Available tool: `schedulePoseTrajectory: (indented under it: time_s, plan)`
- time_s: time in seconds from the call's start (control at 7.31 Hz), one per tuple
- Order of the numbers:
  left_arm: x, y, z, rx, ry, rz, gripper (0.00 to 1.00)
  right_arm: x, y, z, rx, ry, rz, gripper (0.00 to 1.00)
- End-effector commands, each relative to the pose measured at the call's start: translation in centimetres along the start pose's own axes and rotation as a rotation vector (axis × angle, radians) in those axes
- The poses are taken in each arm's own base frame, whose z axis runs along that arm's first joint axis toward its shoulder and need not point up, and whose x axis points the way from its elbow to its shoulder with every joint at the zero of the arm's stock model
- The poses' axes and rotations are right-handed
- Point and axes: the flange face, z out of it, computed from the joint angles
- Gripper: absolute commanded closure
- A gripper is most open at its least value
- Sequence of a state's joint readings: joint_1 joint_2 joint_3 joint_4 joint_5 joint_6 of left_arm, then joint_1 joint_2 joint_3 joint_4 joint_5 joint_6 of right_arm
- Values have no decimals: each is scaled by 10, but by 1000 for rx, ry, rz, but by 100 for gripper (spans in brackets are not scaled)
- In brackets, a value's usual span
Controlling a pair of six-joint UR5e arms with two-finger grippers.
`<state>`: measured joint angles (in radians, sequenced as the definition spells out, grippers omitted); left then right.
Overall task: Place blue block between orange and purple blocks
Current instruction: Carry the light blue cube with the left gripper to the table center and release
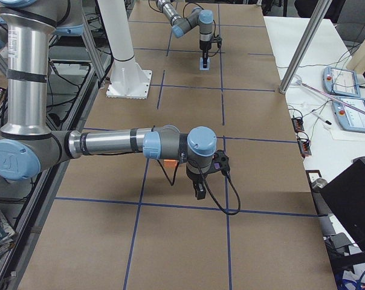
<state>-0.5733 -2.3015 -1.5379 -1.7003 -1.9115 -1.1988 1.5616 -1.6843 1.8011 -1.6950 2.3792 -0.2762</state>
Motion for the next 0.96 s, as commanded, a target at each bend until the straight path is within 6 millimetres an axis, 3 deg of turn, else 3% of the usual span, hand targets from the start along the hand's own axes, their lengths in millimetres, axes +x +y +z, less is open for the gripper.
schedulePoseTrajectory:
  time_s: [0.0, 0.14, 0.27, 0.55, 0.68, 0.82]
  plan:
    - [78, 7, 34, 20, -48, -38, 70, 1, 0, 1, -1, 0, 1, 0]
    - [77, 9, 42, 12, -60, -43, 50, 1, 0, 1, -1, 0, 1, 0]
    - [74, 9, 44, 14, -67, -40, 1, 1, 0, 1, -1, 0, 1, 0]
    - [75, 9, 40, 20, -49, -36, 0, -1, -2, -2, 3, 3, 0, 0]
    - [67, -18, 0, 49, -19, -38, 0, -6, -7, -7, 15, 4, 20, 0]
    - [36, -42, -40, -13, -16, -15, 0, -14, -21, -17, 37, 9, 27, 0]
